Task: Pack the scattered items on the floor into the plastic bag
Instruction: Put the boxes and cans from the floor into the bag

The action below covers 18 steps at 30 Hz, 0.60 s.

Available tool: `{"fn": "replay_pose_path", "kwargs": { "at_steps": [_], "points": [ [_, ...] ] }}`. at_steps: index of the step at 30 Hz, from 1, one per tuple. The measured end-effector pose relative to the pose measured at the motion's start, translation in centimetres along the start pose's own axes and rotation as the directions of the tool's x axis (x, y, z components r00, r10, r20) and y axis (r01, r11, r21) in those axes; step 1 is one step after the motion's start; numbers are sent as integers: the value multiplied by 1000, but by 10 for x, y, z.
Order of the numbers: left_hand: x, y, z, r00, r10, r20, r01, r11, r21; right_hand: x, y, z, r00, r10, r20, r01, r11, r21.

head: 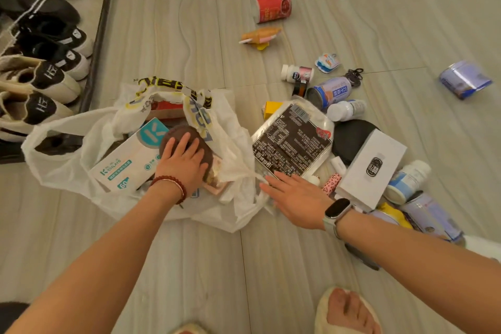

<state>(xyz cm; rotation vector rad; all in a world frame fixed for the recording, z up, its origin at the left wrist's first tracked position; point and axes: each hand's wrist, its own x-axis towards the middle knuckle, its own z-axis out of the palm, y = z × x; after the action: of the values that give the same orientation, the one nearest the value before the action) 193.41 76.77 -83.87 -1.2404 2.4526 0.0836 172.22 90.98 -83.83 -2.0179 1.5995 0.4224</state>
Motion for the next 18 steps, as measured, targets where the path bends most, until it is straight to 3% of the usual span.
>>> {"fn": "replay_pose_path", "kwargs": {
  "at_steps": [2,4,7,10,13,15,18],
  "points": [
    [0,4,-7,993,-63,-104,39,976,-215,-3,-1,-4,998,-16,-55,19,998,58],
    [-6,16,-12,944,-135,-303,4,919,-395,-10,1,-8,980,-38,-195,60,992,107],
    [-9,36,-26,849,-142,-510,-124,883,-452,-22,15,-7,945,45,-323,10,986,165],
    [-1,52,-47,823,-77,-563,-215,874,-435,-29,38,4,926,195,-324,-142,973,181],
    [14,68,-56,872,59,-485,-259,898,-355,-31,58,11,943,267,-197,-241,960,144],
    [26,78,-58,937,117,-329,-244,892,-379,-29,62,14,962,248,-118,-234,965,121],
    [44,90,-62,963,192,-188,-245,915,-322,-21,62,17,975,200,-99,-193,978,78]
  ]
}}
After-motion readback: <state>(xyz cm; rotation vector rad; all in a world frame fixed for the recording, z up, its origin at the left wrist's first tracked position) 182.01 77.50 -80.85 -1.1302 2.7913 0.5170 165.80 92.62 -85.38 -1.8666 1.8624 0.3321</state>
